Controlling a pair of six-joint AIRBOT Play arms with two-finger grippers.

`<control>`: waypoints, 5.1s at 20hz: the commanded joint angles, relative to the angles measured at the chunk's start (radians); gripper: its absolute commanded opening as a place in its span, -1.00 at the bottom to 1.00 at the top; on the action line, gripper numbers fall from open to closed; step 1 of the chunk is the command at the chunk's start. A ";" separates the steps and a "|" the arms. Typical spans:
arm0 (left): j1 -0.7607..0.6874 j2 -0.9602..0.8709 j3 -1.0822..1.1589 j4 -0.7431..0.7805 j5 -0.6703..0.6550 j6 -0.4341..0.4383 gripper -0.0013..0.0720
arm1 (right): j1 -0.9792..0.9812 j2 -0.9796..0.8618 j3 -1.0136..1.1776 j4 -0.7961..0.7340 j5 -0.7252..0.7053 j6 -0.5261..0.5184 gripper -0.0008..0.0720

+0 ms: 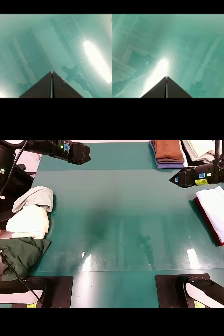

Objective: Fold the shirts.

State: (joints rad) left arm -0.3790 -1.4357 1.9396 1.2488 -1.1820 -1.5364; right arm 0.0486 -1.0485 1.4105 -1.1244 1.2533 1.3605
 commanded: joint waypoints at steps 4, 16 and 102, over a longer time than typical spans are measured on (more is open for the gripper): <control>0.001 0.000 0.000 0.000 0.001 0.000 -0.91 | 0.006 0.000 0.000 -0.002 0.004 0.000 -0.92; 0.026 -0.011 0.000 0.282 0.113 0.001 0.85 | 0.006 0.000 0.000 -0.001 0.005 0.000 -0.92; 0.168 0.071 -0.613 -0.223 0.099 0.106 -0.91 | -0.540 -0.018 -0.691 0.167 0.018 -0.048 0.26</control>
State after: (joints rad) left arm -0.2119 -1.3701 1.2972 1.0134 -1.0790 -1.4334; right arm -0.4519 -1.0012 0.9211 -1.0538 1.3743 1.3563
